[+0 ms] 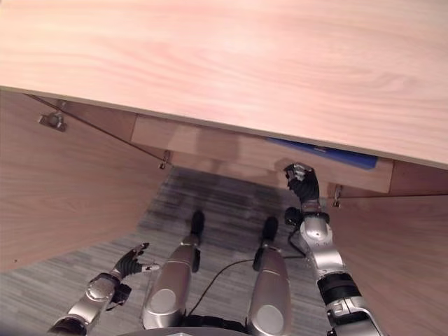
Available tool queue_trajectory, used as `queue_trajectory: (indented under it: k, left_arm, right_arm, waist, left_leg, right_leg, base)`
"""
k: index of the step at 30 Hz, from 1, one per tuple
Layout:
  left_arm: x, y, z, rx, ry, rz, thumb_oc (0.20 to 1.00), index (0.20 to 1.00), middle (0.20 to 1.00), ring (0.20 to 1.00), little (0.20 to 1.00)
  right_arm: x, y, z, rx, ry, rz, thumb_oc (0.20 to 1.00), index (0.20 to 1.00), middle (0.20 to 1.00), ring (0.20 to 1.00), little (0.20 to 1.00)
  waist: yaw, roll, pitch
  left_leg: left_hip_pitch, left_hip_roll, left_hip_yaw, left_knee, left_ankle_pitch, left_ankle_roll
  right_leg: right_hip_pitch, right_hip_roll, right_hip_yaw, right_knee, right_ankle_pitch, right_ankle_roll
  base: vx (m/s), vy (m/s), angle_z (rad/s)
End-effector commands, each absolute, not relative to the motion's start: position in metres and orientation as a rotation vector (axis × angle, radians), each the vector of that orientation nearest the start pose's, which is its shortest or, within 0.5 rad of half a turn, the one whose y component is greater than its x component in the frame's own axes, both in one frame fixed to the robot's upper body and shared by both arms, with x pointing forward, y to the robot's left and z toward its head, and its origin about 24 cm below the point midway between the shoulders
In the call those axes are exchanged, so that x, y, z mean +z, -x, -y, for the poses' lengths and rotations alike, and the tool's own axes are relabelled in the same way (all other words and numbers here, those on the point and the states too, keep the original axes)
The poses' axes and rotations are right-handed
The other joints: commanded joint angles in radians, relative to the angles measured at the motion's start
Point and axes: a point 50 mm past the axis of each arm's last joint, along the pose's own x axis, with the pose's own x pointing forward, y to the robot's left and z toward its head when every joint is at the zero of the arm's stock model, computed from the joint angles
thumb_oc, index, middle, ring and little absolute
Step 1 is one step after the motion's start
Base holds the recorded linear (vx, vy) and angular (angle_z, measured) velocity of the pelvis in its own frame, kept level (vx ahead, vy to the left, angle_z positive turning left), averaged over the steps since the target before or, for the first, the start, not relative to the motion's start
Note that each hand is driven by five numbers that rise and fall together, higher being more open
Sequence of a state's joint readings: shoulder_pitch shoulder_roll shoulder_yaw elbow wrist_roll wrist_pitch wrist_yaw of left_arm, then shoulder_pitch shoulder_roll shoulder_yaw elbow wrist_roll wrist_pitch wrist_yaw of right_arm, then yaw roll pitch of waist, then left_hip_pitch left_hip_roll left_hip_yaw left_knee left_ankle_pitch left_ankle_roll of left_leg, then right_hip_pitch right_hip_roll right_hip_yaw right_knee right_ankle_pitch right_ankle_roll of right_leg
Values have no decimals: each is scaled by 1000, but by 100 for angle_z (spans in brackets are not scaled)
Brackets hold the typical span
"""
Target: Put the empty folder in the office cabinet
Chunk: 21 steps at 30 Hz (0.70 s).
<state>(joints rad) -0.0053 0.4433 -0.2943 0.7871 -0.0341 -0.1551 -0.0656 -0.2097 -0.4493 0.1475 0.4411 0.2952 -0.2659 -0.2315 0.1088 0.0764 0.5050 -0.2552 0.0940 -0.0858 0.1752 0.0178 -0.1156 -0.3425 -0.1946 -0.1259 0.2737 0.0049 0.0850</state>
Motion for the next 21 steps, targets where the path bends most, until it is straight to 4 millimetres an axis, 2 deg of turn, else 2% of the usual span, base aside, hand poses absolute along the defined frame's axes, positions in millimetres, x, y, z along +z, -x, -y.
queue_trajectory:
  k: [1,4,7,9,11,14,15,17,20,21]
  left_arm:
    - [-110,-141,-264,-198,-480,-830,1000,1000,1000,1000,1000]
    - [-118,-128,-263,-191,-461,-892,1000,1000,1000,1000,1000]
    - [-122,-118,-264,-184,-435,-919,1000,1000,1000,1000,1000]
    - [-122,-111,-267,-180,-432,-933,1000,1000,1000,1000,1000]
    - [-122,-106,-271,-190,-444,-946,1000,1000,1000,1000,1000]
    - [-120,-103,-274,-231,-469,-952,1000,1000,1000,1000,1000]
    - [-115,-107,-277,-247,-480,-933,1000,1000,1000,1000,1000]
    - [-112,-117,-267,-269,-470,-888,1000,1000,1000,1000,1000]
    - [-106,-125,-262,-302,-471,-841,1000,1000,1000,1000,1000]
    - [-105,-126,-262,-302,-470,-840,1000,1000,1000,1000,1000]
  right_arm:
    - [31,-277,242,-212,158,6,200,200,200,200,200]
    - [-13,-262,245,-197,189,-210,200,200,200,200,200]
    - [-33,-246,246,-167,201,-308,200,200,200,200,200]
    - [-34,-245,247,-159,209,-316,200,200,200,200,200]
    - [-30,-252,249,-171,216,-305,200,200,200,200,200]
    - [-14,-274,258,-222,221,-259,200,200,200,200,200]
    - [-1,-289,265,-258,233,-233,200,200,200,200,200]
    - [9,-299,267,-280,233,-207,200,200,200,200,200]
    - [29,-315,281,-340,254,-175,200,200,200,200,200]
    - [30,-316,281,-340,254,-174,200,200,200,200,200]
  waist:
    - [7,-2,-73]
    - [1,-15,-138]
    - [-7,-23,-210]
    - [-7,-26,-234]
    - [-4,-23,-234]
    - [13,-9,-234]
    - [25,6,-221]
    - [33,15,-203]
    - [49,36,-174]
    - [50,38,-176]
  left_leg:
    - [-51,28,-76,-2,-10,-14]
    - [29,50,-70,18,-42,-21]
    - [99,70,-67,-4,-50,-24]
    - [134,79,-64,-17,-56,-26]
    - [136,87,-61,-26,-53,-26]
    - [97,84,-65,-26,-44,-24]
    - [51,74,-71,-19,-37,-22]
    - [23,67,-79,-12,-32,-21]
    - [-27,49,-86,3,-28,-19]
    - [-31,50,-87,0,-21,-19]
  right_leg:
    - [32,-49,-6,167,-169,60]
    - [109,-31,-4,168,-189,60]
    - [163,-18,-17,151,-194,62]
    - [187,-14,-20,148,-199,62]
    - [179,-14,-22,153,-198,63]
    - [134,-15,-19,163,-188,68]
    - [104,-19,-15,166,-185,70]
    - [85,-23,-14,170,-185,69]
    - [52,-38,-17,185,-191,70]
    - [50,-37,-18,178,-182,71]
  base:
    - [41,24,-5]
    - [135,46,-12]
    - [217,7,-13]
    - [183,-31,-1]
    - [59,-35,-5]
    - [-67,-16,-3]
    - [-139,-7,9]
    - [-121,-9,11]
    - [-69,13,9]
    - [-38,11,12]
